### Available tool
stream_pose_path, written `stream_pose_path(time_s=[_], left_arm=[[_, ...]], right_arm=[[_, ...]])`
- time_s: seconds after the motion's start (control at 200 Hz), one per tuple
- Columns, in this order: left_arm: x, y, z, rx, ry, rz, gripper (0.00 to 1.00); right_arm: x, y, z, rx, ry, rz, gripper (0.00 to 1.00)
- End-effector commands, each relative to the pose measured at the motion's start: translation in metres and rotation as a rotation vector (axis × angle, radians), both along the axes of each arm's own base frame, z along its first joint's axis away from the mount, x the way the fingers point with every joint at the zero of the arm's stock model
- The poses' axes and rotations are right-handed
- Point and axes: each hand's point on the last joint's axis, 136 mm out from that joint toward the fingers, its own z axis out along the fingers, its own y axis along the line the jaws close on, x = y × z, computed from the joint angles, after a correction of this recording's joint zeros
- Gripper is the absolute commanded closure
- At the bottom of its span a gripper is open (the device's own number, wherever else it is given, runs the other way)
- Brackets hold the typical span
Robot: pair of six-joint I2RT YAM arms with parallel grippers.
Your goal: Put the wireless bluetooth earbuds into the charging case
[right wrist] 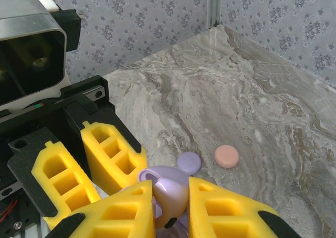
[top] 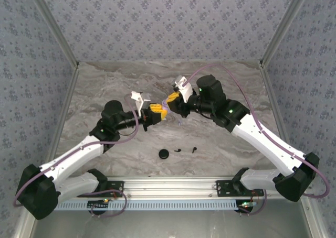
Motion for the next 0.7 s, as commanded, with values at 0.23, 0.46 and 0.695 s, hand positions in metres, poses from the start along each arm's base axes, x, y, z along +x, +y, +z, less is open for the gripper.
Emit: stream_pose_path(time_s=[0.23, 0.46, 0.695], left_arm=[[-0.005, -0.001, 0.03, -0.043, -0.085, -0.012, 1.0], [-0.005, -0.001, 0.031, -0.045, -0.088, -0.012, 1.0], [-0.005, 0.0, 0.03, -0.044, -0.088, -0.012, 1.0]], right_arm=[[-0.01, 0.007, 0.006, -0.001, -0.006, 0.062, 0.79], [-0.01, 0.008, 0.002, -0.005, 0.015, 0.072, 0.75], [-0.009, 0.008, 0.025, 0.053, 0.041, 0.082, 0.6]])
